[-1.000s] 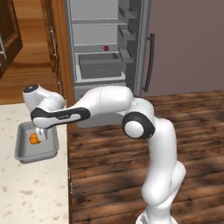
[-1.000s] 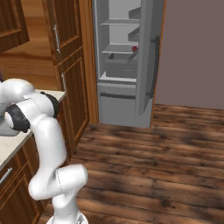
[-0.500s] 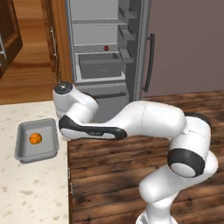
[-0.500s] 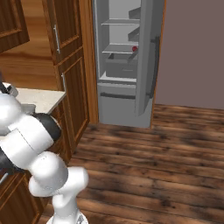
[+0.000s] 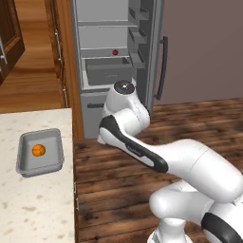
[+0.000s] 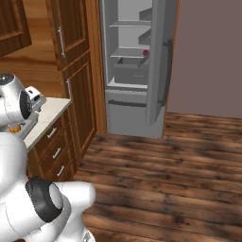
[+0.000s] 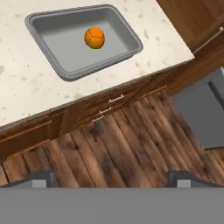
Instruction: Pick the orange and pear from the fridge and place them inside the tupperware on the counter.
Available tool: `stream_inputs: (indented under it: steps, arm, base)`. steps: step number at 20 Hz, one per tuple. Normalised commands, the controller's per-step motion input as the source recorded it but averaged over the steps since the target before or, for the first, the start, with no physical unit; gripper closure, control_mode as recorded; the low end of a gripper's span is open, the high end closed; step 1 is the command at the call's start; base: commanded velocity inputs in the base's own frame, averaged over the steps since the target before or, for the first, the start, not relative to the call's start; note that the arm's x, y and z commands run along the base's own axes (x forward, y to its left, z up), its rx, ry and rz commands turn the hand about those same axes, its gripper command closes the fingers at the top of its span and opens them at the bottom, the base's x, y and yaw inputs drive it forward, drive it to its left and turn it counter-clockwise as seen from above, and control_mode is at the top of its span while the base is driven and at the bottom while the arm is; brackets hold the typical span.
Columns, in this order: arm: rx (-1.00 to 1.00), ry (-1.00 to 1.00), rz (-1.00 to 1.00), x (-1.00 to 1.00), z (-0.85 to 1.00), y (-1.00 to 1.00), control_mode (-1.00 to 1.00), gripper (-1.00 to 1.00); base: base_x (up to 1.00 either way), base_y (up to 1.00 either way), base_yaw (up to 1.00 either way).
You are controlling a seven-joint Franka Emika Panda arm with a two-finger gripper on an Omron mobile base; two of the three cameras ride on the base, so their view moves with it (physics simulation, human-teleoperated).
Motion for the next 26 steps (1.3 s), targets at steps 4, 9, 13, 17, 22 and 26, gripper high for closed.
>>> stream_inputs:
  steps: [4,9,13,17,22,26]
  arm:
    - [0.16,0.12,-0.58,0.09,0.34,-0.95,-1.0,-1.0]
    - [0.15,0.01,-0.58,0.06,0.43,-0.68,-1.0,-1.0]
    - [0.13,0.01,-0.62,0.0,0.39,-0.52,-1.0,-1.0]
    - [0.07,0.0,-0.56,0.0,0.22,-0.63,-1.0,-1.0]
    - [0.15,-0.03,-0.4,-0.09,0.3,-0.95,-1.0,-1.0]
    - [0.18,-0.17,-0.27,-0.17,0.08,-0.89,-1.0,-1.0]
  base:
    - [0.0,0.0,0.0]
    - [0.0,0.0,0.0]
    - [0.0,0.0,0.0]
    - [0.0,0.0,0.0]
    - [0.0,0.0,0.0]
    - [0.0,0.0,0.0]
